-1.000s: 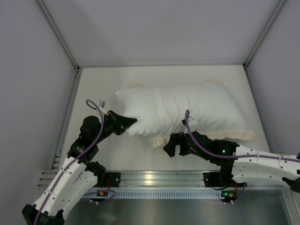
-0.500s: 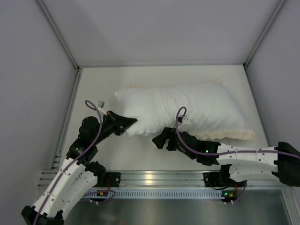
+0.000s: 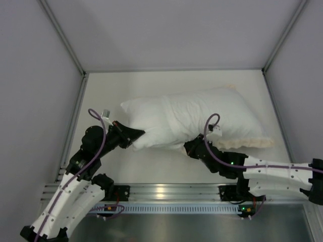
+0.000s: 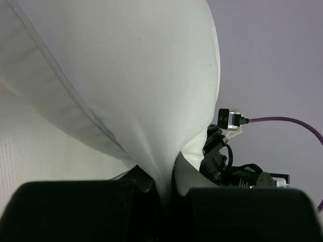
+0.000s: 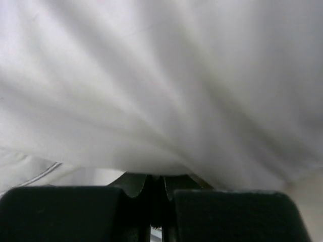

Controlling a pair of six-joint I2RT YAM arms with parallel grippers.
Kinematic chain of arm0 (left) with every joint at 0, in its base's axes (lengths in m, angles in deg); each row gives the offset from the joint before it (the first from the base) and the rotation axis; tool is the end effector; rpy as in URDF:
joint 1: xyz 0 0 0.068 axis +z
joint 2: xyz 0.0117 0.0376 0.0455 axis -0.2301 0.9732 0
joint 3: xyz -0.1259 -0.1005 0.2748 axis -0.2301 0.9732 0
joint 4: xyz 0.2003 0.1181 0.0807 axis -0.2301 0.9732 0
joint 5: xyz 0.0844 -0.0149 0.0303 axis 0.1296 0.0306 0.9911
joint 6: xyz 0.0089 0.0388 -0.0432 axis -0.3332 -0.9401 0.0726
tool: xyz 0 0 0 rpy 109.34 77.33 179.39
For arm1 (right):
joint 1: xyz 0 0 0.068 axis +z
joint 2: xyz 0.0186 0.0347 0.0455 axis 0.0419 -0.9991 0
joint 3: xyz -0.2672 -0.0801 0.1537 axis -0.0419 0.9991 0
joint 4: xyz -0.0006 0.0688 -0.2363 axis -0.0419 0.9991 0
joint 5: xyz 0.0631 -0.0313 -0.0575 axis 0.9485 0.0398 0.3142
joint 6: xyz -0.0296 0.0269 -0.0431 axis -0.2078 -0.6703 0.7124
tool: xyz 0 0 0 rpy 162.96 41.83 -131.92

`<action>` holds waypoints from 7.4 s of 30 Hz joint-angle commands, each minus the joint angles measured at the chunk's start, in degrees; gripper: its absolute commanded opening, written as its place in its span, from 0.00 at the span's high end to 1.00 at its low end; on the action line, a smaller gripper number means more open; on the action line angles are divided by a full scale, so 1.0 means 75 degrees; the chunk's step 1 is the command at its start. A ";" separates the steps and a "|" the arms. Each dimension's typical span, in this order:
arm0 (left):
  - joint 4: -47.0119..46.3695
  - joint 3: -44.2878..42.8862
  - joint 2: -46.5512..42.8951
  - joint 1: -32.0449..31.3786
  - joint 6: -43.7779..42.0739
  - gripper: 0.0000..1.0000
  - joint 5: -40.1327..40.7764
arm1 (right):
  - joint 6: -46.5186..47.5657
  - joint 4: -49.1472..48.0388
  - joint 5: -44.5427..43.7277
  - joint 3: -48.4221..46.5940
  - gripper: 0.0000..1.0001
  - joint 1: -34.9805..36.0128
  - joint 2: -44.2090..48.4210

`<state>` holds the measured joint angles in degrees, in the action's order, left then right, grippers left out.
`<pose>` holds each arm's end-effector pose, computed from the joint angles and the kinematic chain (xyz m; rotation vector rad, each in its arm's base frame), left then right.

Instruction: Remove the pillowcase from the pillow

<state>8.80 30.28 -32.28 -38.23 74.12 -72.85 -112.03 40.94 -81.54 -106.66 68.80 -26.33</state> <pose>0.0682 -0.0445 0.3278 -0.5537 1.9774 -1.3476 0.0807 0.1514 0.2768 0.3317 2.0546 0.7815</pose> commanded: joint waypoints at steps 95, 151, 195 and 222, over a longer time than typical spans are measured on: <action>-0.1911 0.4753 -0.0563 -0.5196 0.0021 1.00 0.1183 | 0.8187 0.2036 0.4522 -0.5680 0.09 -0.2614 -0.4248; 0.0257 0.4251 -0.2978 -0.5231 0.0560 1.00 0.1615 | 0.6264 0.2257 0.3904 -0.5984 0.25 -0.8641 -0.3853; 0.4157 -0.2405 0.0960 -0.1938 -0.3694 1.00 0.4226 | 0.3230 0.3768 0.1876 -0.0733 0.36 -0.2884 0.1820; 0.8636 -0.7199 -0.1100 -0.3460 -0.2007 1.00 0.8941 | 0.3744 0.3701 0.1111 -0.0722 1.00 -0.5785 0.1283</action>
<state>63.05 -15.53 -34.16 -63.02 57.80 -29.18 -92.89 58.93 -60.01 -114.38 36.71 -16.01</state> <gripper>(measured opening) 0.069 0.006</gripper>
